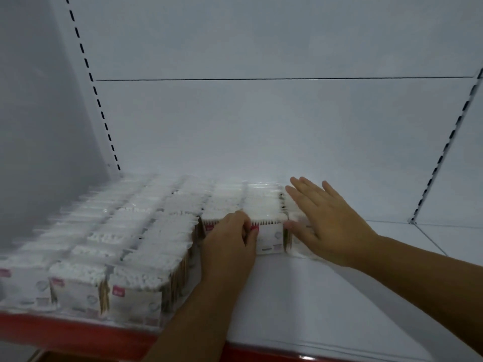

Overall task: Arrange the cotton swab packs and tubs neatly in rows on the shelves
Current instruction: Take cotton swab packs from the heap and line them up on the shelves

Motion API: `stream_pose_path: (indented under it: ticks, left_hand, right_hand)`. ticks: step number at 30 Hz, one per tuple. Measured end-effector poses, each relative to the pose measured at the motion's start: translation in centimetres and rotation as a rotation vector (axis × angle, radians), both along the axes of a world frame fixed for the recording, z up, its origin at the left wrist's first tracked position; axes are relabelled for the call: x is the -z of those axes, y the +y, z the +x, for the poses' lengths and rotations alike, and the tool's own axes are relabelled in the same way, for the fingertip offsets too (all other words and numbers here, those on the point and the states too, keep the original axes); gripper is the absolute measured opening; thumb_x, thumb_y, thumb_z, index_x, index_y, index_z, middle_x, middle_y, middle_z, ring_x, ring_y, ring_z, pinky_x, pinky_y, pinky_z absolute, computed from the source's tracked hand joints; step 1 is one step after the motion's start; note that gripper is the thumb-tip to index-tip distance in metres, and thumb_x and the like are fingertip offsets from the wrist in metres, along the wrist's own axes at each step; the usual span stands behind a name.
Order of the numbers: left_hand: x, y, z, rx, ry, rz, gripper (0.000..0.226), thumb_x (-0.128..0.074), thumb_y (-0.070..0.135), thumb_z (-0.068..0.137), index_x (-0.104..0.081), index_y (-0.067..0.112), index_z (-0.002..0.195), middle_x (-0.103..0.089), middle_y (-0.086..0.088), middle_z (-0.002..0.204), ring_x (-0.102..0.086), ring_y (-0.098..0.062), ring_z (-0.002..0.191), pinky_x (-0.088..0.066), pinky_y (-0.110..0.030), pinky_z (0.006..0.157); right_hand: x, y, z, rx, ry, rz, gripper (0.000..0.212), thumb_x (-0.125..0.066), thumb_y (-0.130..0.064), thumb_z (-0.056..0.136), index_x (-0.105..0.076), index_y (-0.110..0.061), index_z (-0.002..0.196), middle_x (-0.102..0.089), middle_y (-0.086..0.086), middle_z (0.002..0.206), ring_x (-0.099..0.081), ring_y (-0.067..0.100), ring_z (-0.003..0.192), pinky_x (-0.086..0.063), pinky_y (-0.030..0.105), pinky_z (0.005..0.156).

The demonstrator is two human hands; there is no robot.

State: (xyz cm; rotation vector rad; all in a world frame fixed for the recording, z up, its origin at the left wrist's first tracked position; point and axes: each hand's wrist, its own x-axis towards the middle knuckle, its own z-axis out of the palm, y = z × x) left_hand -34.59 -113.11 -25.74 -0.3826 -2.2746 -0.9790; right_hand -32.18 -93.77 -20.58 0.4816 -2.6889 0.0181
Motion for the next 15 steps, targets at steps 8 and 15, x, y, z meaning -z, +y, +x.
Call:
stream_pose_path:
  ticks: [8,15]
  left_hand:
    - [-3.0,1.0,2.6,-0.084,0.131,-0.260,0.028,-0.053,0.034,0.087,-0.047,0.023,0.062,-0.038,0.010,0.051,-0.042,-0.014,0.048,-0.025,-0.022,0.045]
    - [-15.8,20.1,7.5,0.386,-0.268,-0.889,0.062,-0.038,0.063,0.092,-0.042,0.027,0.142,-0.045,0.008,0.146,-0.042,-0.015,0.132,-0.033,-0.030,0.108]
  right_hand:
    - [-2.3,11.3,5.9,0.117,0.042,-0.122,0.060,-0.033,-0.057,0.093,-0.051,-0.020,0.137,-0.043,-0.003,0.148,-0.037,0.014,0.138,-0.021,0.022,0.109]
    - [-7.2,29.7,17.7,0.617,-0.340,0.248,0.067,-0.036,-0.057,0.096,-0.018,-0.025,0.152,-0.010,-0.004,0.161,-0.010,0.014,0.148,-0.016,0.033,0.119]
